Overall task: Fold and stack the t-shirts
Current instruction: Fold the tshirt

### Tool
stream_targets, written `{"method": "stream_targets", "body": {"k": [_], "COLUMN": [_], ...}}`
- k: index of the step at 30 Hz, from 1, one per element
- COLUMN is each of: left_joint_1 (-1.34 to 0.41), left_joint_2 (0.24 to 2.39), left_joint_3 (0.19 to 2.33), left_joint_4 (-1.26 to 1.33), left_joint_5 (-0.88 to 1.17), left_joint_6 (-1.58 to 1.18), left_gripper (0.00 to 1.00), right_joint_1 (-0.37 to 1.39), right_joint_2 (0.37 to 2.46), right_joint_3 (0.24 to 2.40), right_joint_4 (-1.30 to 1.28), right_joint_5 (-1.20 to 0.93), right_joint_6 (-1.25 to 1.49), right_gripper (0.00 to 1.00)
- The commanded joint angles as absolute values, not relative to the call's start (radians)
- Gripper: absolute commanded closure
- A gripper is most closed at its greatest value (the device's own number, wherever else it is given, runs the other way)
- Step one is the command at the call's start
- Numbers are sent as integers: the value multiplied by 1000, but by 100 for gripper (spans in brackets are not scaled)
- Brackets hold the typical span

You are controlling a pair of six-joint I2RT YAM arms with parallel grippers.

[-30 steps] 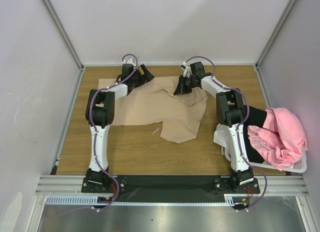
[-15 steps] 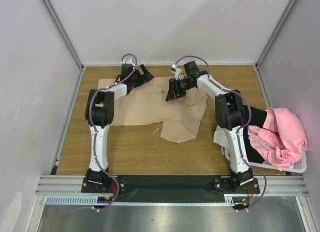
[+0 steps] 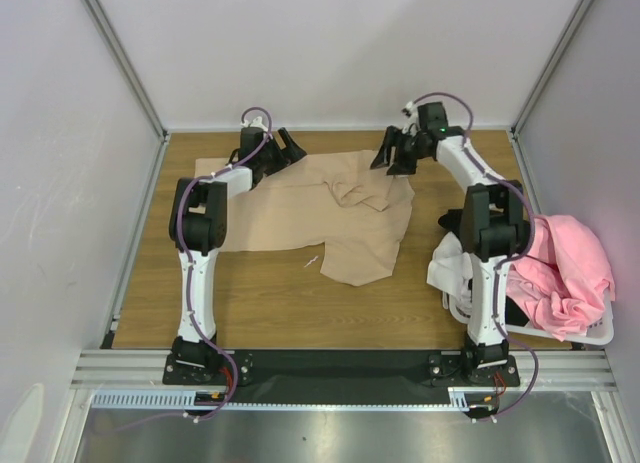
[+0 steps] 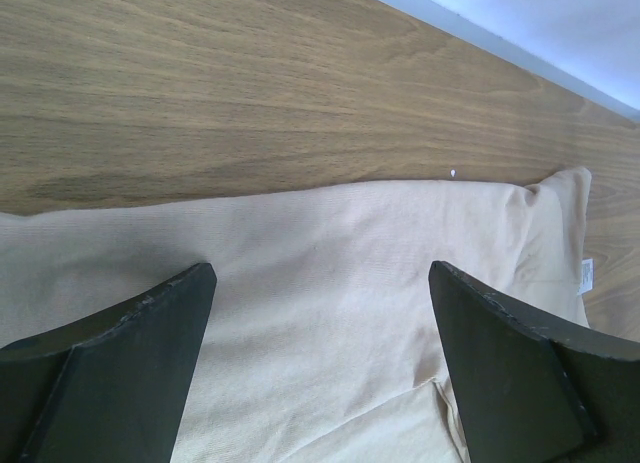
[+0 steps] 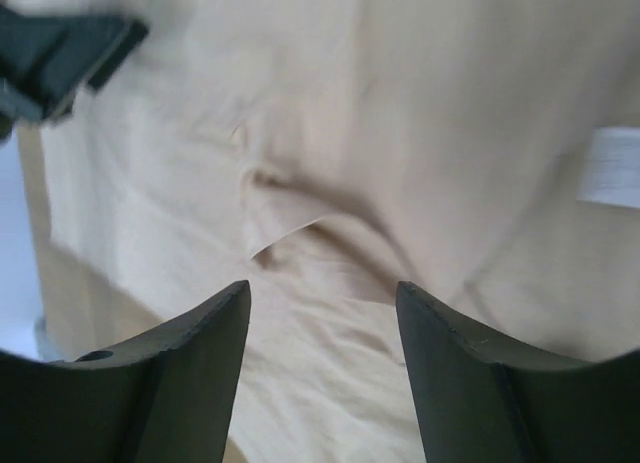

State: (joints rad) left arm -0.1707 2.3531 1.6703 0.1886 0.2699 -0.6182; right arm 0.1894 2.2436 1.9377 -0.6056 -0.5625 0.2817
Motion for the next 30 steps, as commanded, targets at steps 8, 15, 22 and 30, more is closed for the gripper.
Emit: {"method": "stream_targets", "body": {"k": [8, 15, 22, 30], "left_joint_1": [-155, -155, -155, -155], "left_joint_2": [2329, 2330, 2329, 2330], "left_joint_3": [1689, 1689, 1687, 1687], "left_joint_4": [146, 147, 143, 143], "left_joint_5": [270, 270, 267, 268], "left_joint_6": [-592, -594, -591, -591], "left_gripper": [5, 5, 5, 5], "right_joint_1": [195, 195, 204, 204], "right_joint_2": [2256, 2296, 2316, 2347], "right_joint_3": [1931, 1922, 1913, 1913], "right_joint_4": [-571, -604, -624, -621], "right_joint_5": [-298, -265, -232, -235], "right_joint_6": [408, 408, 402, 402], "right_gripper": [44, 49, 52, 57]}}
